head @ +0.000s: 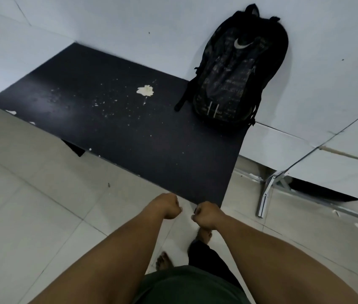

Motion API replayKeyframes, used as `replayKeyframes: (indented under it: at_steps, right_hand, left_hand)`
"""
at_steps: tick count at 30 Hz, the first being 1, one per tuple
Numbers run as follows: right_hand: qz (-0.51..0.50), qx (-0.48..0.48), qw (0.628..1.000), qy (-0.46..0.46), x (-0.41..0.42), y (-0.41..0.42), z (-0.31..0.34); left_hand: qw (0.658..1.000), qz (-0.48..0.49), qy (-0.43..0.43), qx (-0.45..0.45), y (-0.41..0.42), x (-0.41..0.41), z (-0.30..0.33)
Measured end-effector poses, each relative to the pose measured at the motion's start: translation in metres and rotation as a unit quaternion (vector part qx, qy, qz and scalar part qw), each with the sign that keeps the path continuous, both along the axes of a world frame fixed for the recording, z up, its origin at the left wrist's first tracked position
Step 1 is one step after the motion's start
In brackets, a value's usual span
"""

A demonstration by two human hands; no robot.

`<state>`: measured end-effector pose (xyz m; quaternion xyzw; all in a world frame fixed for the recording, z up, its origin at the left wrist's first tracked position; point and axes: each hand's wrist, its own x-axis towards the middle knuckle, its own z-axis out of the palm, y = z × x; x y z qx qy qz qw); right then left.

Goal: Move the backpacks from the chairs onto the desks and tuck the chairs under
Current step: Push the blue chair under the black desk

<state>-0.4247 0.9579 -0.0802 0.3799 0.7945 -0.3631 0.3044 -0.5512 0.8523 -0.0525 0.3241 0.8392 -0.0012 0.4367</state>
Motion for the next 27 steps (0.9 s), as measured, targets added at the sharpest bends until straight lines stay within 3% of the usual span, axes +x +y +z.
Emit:
replayKeyframes:
  at_steps: [16,27]
  right_hand:
    - [0.041,0.049,0.998,0.024,0.066,-0.051,0.011]
    - [0.122,0.028,0.992,0.004,0.162,-0.087,0.007]
  left_hand:
    - [0.999,0.035,0.011,-0.005,-0.063,0.082,-0.005]
    - [0.997,0.076,-0.024,-0.019,-0.117,0.205,-0.023]
